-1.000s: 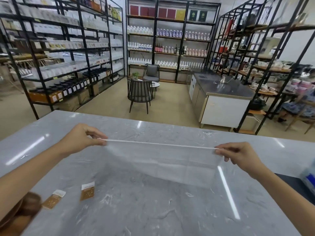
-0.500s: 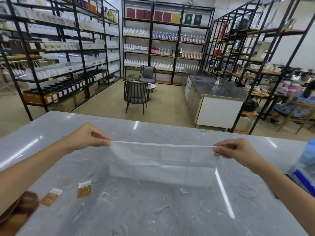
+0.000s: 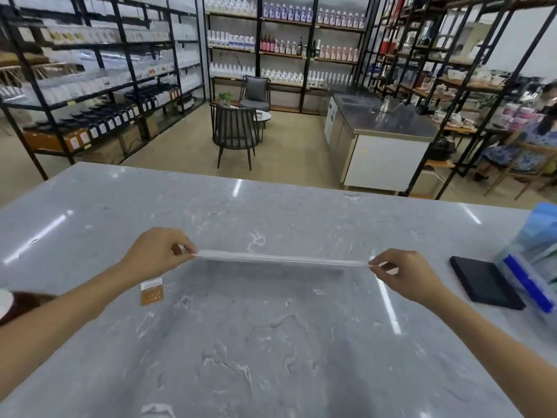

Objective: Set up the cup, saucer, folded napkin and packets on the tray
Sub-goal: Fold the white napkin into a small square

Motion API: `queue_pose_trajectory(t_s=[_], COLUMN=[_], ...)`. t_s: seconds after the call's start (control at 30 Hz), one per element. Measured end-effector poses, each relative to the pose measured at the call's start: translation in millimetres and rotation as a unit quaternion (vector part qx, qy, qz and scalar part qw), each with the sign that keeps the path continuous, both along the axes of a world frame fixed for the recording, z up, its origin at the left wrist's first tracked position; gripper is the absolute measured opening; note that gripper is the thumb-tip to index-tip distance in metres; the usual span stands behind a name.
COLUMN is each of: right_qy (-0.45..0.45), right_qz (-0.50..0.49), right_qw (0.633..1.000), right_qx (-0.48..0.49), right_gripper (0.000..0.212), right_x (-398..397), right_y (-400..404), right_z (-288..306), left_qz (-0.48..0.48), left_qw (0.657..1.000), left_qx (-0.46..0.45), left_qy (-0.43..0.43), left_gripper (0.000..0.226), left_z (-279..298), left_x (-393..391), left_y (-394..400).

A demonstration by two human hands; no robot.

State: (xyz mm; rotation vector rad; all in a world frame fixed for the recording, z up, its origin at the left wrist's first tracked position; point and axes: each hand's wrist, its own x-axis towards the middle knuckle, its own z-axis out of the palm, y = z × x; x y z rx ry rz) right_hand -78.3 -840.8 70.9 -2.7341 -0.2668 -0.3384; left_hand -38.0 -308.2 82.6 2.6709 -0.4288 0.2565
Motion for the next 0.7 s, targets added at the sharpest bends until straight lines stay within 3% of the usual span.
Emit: queue_pose_trajectory(t_s=[0.1,0.23,0.43,0.53,0.6,0.7], right_qy=[0.006,0.039,0.061,0.045,0.034,0.003], right_qz=[0.014,-0.003,-0.011,0.005,0.008,0.009], right_qw=[1.0,0.999,0.998,0.999,0.999,1.0], right_qx=[-0.012,0.0,0.022,0.016,0.027,0.026], right_gripper=[0.013,0.023,0.025,0.008,0.021,0.029], right_x=[-66.3,-131.8,-191.4,-198.2,-191.7,-164.3], right_y=[1.5,14.9,15.0,18.5,28.2,71.3], right_z=[-67.2,-124.3,-149.7,-144.7,-136.9,-127.2], left_qz=[-0.009,-0.03,-0.022,-0.033,-0.036,-0.035], left_qw=[1.0,0.998,0.995,0.993,0.993,0.996], left_qx=[-0.014,0.018,0.057,0.071,0.064,0.03], left_qy=[0.014,0.046,0.084,0.087,0.096,0.077], left_gripper=[0.006,0.034,0.039,0.014,0.035,0.041], left_z=[-69.0,-126.2,-140.0,-132.0,-125.9,-118.2], left_x=[-78.4,-141.5,-188.4,-195.2,-192.8,-176.0], left_y=[-0.3,9.0,16.6,15.7,9.6,-21.4])
